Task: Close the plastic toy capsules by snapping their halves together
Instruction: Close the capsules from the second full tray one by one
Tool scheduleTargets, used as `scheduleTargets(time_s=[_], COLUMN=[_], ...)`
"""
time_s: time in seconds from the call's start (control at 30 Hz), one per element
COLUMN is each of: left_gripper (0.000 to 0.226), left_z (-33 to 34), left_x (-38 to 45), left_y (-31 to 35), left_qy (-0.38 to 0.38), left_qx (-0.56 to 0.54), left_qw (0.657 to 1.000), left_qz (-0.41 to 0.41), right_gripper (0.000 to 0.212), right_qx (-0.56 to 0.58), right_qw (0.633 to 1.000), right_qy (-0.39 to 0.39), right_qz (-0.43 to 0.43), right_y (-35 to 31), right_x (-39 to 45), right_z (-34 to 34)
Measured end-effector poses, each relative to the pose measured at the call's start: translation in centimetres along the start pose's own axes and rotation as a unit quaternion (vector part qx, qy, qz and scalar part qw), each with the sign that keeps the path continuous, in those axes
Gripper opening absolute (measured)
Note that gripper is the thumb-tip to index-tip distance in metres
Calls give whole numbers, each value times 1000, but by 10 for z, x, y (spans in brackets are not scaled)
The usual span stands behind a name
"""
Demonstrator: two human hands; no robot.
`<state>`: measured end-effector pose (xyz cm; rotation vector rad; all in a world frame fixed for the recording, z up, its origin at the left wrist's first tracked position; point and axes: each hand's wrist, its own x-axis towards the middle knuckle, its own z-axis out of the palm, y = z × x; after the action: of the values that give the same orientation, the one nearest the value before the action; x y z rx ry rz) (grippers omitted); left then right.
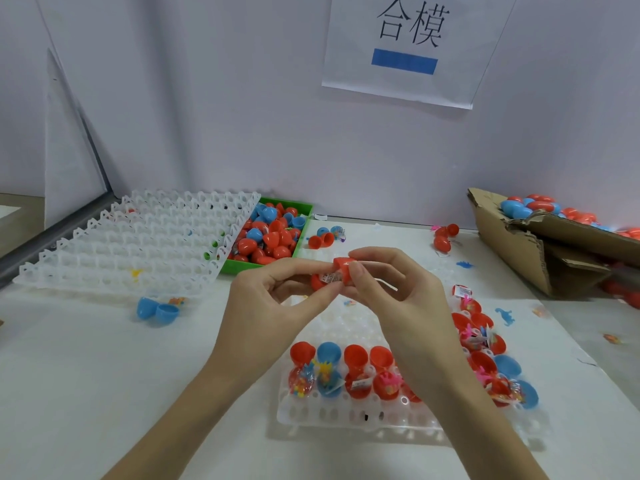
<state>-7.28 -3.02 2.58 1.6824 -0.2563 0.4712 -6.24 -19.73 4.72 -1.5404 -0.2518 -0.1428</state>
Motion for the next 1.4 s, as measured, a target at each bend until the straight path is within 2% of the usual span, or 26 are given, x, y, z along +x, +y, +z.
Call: scheduleTargets(time_s=[0.13,0.33,0.6,0.67,0.8,1.03,1.2,1.3,1.4], left_gripper=[22,34,19,19,19,25,25,26,28], left_z=[-1,-6,-7,-8,-8,-7,-5,-4,-6], left_x=[0,3,4,5,5,4,0,0,0], left_y=[-2,-3,-7,-8,-9,-5,-3,-2,-1], left_qy=[7,-32,8,13,-8,19,7,29,35], left_qx=[5,30,-22,-17,67,191,221,200,80], left_qw=[1000,998,1000,1000,995,965,952,962,991], left_qz=[21,48,8,14,78,181,214,185,99], right_gripper=[16,18,23,20,17,18,20,19,18], right_qx=[26,52,59,27,-79,-46,-39,-29,-25], right_qw=[999,998,997,1000,995,997,997,997,997], right_qy=[8,16,-8,-2,16,9,24,18,7], right_qz=[23,45,38,11,-63,-65,-66,-62,-68], right_y=[-2,-3,-2,0,5,4,5,6,6], right_x=[-1,-1,-1,-2,-5,-4,-4,-3,-4], right_z=[1,-3,-1,1,7,7,8,7,7])
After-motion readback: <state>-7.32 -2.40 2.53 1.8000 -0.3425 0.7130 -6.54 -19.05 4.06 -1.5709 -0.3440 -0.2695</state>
